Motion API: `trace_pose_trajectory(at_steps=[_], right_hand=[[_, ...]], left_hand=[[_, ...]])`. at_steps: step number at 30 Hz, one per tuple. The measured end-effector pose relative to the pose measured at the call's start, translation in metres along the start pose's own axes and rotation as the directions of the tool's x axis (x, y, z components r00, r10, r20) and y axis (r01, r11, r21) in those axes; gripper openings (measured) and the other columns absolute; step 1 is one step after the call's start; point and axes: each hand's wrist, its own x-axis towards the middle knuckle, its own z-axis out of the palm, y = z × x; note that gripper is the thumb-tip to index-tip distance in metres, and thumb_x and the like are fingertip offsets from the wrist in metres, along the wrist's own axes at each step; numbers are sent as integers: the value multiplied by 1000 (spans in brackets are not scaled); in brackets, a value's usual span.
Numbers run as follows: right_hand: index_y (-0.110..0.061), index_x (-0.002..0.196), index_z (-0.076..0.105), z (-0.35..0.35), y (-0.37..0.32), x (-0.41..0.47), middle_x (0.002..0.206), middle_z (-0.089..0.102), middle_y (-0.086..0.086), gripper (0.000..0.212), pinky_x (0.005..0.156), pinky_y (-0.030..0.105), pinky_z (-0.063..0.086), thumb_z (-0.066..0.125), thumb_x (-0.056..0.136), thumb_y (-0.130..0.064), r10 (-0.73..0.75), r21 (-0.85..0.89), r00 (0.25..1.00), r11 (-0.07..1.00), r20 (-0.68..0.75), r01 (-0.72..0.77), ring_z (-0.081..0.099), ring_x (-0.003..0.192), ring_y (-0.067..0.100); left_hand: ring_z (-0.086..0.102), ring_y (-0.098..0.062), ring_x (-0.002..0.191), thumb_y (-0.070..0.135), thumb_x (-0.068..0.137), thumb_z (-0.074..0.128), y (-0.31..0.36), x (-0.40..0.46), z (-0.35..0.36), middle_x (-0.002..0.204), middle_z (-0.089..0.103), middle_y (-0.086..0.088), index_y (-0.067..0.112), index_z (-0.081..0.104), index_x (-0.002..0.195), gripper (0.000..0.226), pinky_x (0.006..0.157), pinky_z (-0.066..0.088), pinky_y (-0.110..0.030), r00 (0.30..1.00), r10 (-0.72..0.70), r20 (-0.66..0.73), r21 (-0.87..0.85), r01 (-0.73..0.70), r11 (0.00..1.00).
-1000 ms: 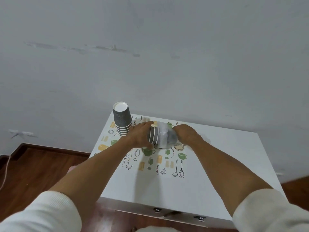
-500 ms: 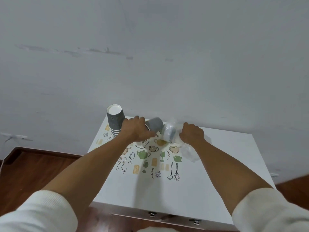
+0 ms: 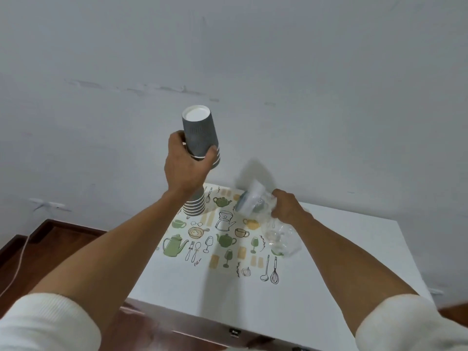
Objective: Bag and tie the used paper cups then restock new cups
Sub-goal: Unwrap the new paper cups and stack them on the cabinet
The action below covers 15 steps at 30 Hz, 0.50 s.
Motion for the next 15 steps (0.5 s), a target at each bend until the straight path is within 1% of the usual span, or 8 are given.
trace_pose_trajectory(at_steps=[2,3,5,7,9,11,13,15], right_hand=[[-8,124,57,4,-3,0,116,63,16,52,78,31,53,77,77,0,8,-6,1000,1000,17,-8,65,100,32],[-9,127,56,4,-3,0,118,62,16,57,79,32,53,80,75,-2,18,-1,1000,1000,25,-18,65,101,32],[-9,132,55,8,-8,0,122,60,15,64,76,29,50,83,74,-6,20,-4,999,1000,37,-20,65,105,32],[-9,134,55,12,-12,0,125,60,14,64,77,30,51,82,75,-9,23,-19,999,1000,29,-22,65,107,32],[-14,133,56,14,-16,-1,126,62,12,61,83,34,54,80,77,-15,44,-58,999,997,13,-43,66,107,33],[-20,135,54,16,-18,-3,127,62,8,64,85,35,53,79,76,-20,65,-72,998,995,17,-64,66,108,32],[-21,137,51,18,-19,-3,129,60,6,72,88,36,53,83,73,-22,70,-17,996,997,49,-69,64,109,30],[-21,140,47,18,-20,-4,132,57,5,81,90,40,55,86,70,-18,69,90,993,993,99,-78,62,108,28]], left_hand=[[58,4,85,68,70,71,-10,2,-11,98,55,24,38,41,113,61,64,39,-18,1000,-11,-30,44,12,999],[57,2,85,68,70,72,-14,2,-13,99,55,23,37,42,112,60,64,39,-19,999,-16,-31,63,18,998],[56,2,85,68,69,71,-23,-2,-20,100,55,22,37,43,112,60,63,37,-17,999,-38,-30,86,41,995],[57,0,86,68,69,71,-31,-7,-23,101,56,20,35,44,114,61,62,38,-18,998,-65,-6,102,65,993],[60,-7,89,68,69,70,-40,-11,-24,104,58,18,35,45,116,62,64,43,-25,994,-103,39,120,98,988],[62,-12,92,66,70,69,-50,-17,-22,109,58,13,32,45,117,63,70,51,-34,983,-154,100,148,138,979],[62,-17,94,64,72,68,-59,-24,-20,111,58,9,27,46,119,64,75,55,-41,964,-203,172,171,174,970],[63,-19,96,61,73,69,-65,-28,-19,110,59,7,24,46,119,64,78,56,-43,944,-236,229,163,202,966]])
